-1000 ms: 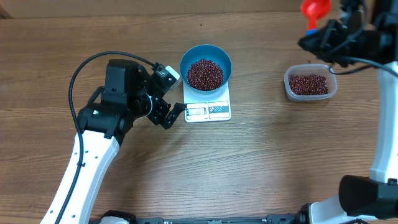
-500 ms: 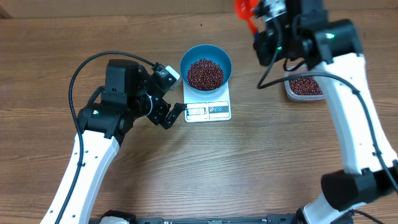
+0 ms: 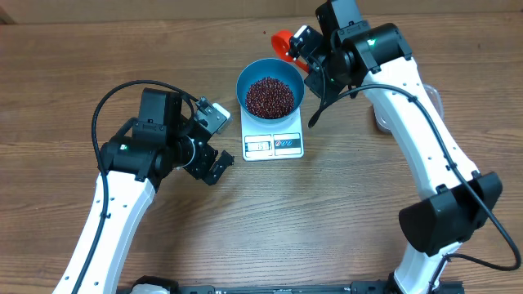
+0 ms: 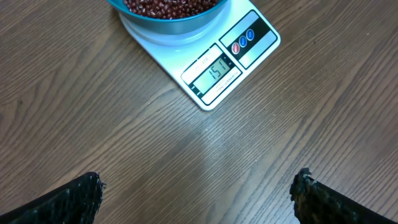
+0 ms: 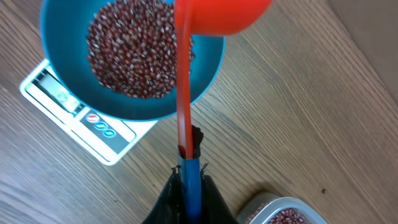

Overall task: Scoop item into bowl and weigh 150g on scale
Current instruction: 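Carry the filled scoop with the right gripper over the blue bowl, then tip the scoop with the right gripper to pour beans into the bowl, then move the empty scoop with the right gripper back to the tub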

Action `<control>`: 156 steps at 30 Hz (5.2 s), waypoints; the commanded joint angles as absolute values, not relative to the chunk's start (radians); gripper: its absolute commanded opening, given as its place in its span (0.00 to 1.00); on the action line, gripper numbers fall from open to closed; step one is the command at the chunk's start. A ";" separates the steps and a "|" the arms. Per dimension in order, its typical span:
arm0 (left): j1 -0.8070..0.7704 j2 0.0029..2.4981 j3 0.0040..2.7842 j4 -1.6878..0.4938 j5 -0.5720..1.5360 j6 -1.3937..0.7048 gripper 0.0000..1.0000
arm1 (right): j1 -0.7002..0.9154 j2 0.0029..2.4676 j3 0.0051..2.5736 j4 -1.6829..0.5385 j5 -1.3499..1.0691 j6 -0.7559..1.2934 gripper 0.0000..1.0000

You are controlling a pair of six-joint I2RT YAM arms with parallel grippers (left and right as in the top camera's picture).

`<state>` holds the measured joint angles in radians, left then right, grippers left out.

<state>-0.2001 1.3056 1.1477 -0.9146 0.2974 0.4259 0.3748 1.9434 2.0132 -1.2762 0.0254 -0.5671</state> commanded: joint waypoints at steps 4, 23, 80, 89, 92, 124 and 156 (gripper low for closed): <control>-0.193 1.308 1.151 -0.916 0.284 0.434 1.00 | 0.376 2.006 2.020 -1.282 0.051 -0.654 0.04; -0.193 1.308 1.151 -0.916 0.284 0.434 0.99 | 0.405 2.114 2.020 -1.260 0.078 -0.690 0.04; -0.193 1.308 1.151 -0.916 0.284 0.434 0.99 | 0.468 2.205 2.145 -1.353 0.161 -0.682 0.04; -0.193 1.308 1.151 -0.916 0.284 0.434 1.00 | 0.435 2.195 2.148 -1.391 0.026 -0.682 0.04; -0.193 1.308 1.151 -0.916 0.285 0.434 1.00 | 0.424 2.191 2.148 -1.402 -0.001 -0.682 0.04; -0.193 1.308 1.151 -0.916 0.284 0.434 1.00 | 0.291 2.053 2.149 -1.428 -0.394 -0.682 0.04; -0.193 1.308 1.151 -0.916 0.285 0.434 1.00 | -0.199 1.966 2.148 -1.687 -0.468 -0.625 0.04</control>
